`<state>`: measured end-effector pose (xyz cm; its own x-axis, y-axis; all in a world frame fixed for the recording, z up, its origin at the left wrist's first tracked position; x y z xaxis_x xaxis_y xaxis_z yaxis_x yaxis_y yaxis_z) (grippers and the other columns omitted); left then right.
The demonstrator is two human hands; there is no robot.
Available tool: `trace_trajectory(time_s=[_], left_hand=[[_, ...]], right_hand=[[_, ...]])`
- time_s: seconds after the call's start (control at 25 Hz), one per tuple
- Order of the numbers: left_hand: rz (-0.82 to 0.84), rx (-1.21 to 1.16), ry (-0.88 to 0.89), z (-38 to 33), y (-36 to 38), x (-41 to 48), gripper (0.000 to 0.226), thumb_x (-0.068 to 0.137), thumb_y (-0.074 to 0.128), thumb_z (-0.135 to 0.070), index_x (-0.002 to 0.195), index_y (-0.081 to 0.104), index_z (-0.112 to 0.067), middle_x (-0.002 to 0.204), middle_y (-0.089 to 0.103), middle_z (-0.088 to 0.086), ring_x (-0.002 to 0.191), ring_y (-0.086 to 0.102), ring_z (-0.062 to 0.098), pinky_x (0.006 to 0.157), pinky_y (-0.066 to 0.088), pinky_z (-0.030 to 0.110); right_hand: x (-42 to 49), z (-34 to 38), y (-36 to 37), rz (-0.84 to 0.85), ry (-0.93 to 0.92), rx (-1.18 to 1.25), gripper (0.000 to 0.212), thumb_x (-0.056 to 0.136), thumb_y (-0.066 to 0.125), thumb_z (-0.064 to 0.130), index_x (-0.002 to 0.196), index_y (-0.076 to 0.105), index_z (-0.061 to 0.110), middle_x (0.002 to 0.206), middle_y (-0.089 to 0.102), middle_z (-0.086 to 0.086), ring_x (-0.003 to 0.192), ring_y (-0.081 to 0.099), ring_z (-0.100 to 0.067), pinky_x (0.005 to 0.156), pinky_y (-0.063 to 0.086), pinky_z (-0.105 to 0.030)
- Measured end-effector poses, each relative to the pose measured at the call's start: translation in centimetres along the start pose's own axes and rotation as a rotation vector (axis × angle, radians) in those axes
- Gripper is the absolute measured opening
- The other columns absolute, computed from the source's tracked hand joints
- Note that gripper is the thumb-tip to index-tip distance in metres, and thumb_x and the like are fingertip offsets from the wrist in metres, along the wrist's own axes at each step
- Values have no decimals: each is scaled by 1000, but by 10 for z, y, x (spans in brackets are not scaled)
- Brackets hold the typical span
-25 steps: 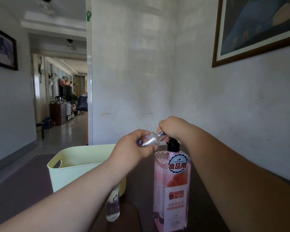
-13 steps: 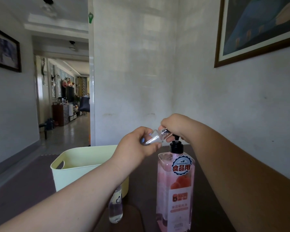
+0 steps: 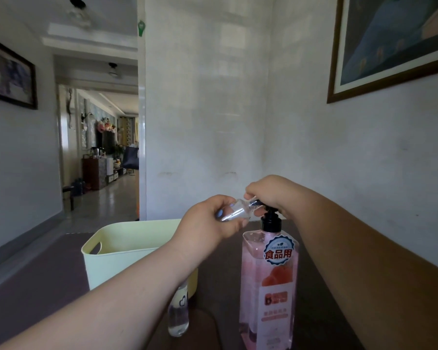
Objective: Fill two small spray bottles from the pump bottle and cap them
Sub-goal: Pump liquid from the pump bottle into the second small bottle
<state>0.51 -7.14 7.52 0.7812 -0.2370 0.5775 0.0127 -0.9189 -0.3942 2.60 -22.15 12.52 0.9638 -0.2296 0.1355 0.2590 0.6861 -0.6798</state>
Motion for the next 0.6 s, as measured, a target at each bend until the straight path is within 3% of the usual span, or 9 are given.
trace_trajectory(time_s=[0.16, 0.28, 0.6], left_hand=[[2, -1, 7, -4, -1, 4, 26, 74, 75, -25, 99, 66, -24, 85, 66, -6, 70, 54, 6, 57, 37, 2], [11, 8, 15, -5, -3, 7, 28, 74, 75, -24, 101, 66, -22, 89, 68, -3, 74, 56, 8, 58, 37, 2], [13, 15, 47, 1, 0, 11, 25, 73, 75, -24, 97, 66, -25, 84, 67, -8, 68, 56, 2, 60, 38, 1]], right_hand=[[-1, 7, -9, -6, -5, 50, 30, 93, 45, 16, 112, 64, 2, 77, 64, -8, 58, 59, -19, 48, 34, -20], [-2, 10, -8, 40, 5, -36, 29, 95, 42, 17, 112, 62, 6, 75, 65, -6, 57, 58, -17, 33, 32, -9], [3, 3, -2, 84, 7, -105, 20, 93, 39, 16, 93, 58, 9, 67, 68, -5, 65, 61, -21, 55, 39, -25]])
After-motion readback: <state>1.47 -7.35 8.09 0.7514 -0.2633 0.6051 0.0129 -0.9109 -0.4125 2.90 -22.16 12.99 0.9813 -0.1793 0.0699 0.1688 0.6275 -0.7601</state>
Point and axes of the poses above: each hand's wrist, its own x-axis towards the middle knuckle, its own y-axis out of the palm, z = x × y, the point moved 3 cm from there along x, towards the middle knuckle
